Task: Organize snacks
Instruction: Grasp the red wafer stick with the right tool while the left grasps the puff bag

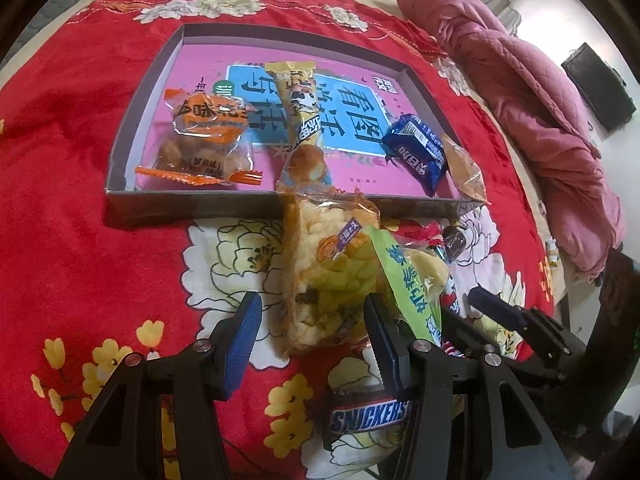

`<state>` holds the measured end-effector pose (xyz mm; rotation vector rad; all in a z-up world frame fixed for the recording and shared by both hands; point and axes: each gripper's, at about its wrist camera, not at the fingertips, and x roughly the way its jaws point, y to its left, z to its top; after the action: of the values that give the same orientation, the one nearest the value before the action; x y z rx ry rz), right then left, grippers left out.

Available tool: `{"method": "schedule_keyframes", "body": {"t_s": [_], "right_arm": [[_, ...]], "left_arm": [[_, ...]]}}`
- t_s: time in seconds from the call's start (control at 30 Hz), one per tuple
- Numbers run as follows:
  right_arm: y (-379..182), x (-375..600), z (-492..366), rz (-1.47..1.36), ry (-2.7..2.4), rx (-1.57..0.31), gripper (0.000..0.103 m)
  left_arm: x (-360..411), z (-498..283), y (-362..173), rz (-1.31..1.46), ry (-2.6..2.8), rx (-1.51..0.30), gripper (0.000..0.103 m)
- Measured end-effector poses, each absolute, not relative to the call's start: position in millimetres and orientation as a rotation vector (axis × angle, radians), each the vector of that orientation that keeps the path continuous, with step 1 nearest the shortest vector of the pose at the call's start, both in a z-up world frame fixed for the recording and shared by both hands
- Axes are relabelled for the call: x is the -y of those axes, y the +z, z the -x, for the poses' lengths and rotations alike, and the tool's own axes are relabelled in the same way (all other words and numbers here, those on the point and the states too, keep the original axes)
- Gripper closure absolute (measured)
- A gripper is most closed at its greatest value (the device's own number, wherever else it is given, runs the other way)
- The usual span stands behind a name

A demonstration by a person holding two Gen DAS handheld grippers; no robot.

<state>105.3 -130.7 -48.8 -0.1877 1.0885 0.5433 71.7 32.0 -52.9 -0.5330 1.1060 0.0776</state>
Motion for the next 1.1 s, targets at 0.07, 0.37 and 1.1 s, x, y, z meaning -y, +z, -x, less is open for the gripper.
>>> {"method": "schedule_keyframes", "body": {"t_s": [0.07, 0.37, 1.1], "right_arm": [[-52, 128, -105, 0.207, 0.538, -1.096, 0.046], [-59, 125, -110, 0.231, 0.523, -1.093, 0.047], [-65, 117, -118, 0.204, 0.599, -1.085, 0.077]], "left_arm": [[-32, -73, -53, 0.533, 0.077, -1.105, 0.048], [-29, -81, -54, 0.536, 0.068, -1.109, 0.048], [-24, -100, -66, 0.515, 0.12, -1.135, 0.047]]}}
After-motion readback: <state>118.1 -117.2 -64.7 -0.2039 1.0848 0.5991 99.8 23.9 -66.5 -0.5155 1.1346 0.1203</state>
